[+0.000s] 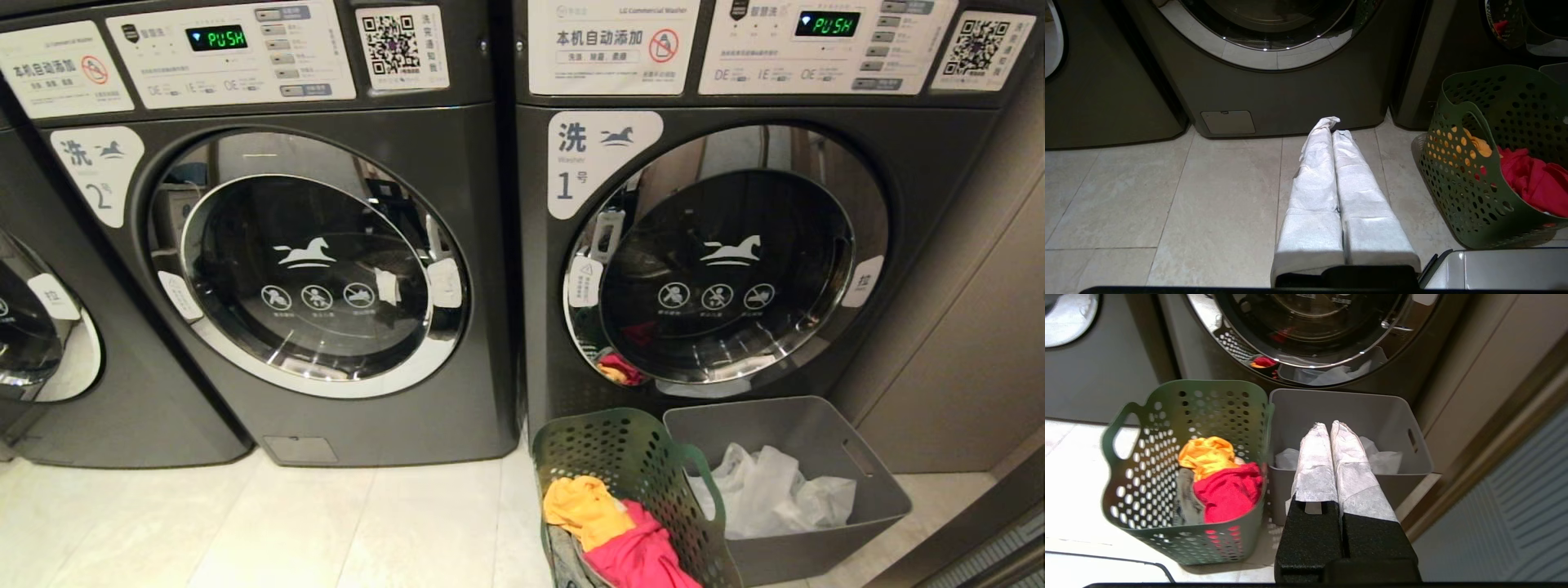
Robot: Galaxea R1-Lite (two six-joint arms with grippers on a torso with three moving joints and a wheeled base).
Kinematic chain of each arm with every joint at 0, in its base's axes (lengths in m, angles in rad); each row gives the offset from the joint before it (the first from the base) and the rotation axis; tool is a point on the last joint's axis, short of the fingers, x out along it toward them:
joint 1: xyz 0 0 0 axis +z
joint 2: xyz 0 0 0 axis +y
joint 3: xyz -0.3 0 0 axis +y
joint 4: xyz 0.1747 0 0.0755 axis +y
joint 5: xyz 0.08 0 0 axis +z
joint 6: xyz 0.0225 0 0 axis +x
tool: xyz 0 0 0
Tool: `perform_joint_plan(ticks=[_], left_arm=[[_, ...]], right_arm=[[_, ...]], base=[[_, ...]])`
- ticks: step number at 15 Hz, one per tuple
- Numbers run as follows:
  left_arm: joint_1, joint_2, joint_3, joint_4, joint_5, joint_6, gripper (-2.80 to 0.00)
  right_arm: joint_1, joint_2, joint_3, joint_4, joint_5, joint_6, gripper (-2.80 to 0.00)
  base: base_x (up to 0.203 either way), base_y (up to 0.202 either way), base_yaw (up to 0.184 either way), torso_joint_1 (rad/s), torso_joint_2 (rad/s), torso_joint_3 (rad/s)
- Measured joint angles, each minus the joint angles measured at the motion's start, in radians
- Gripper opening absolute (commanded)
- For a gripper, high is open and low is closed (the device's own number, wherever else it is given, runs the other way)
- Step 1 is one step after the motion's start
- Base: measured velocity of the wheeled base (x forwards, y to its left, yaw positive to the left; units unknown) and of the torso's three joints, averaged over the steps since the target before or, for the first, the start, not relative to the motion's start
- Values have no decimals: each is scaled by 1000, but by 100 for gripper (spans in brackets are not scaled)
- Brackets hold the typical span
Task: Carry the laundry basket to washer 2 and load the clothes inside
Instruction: Open the lid of the washing machine
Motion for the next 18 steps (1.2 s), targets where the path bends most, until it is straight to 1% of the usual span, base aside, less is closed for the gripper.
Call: perform_joint_plan(ticks=[2, 4, 13, 18], left_arm=[[0, 0, 0, 0, 0, 0, -280], [0, 0, 0, 0, 0, 0, -280], [0, 0, 0, 0, 0, 0, -280], [0, 0, 0, 0, 0, -1, -280]], right_arm=[[0, 0, 0, 0, -1, 0, -280], [0, 0, 0, 1, -1, 1, -280], [0, 0, 0, 2, -1, 2, -280], [0, 0, 0, 0, -1, 1, -280]], base=[[0, -190, 0, 3, 2, 2], [0, -115, -2, 2, 2, 4], [0, 0, 0, 0, 0, 0], [-3, 4, -118, 3, 2, 4]])
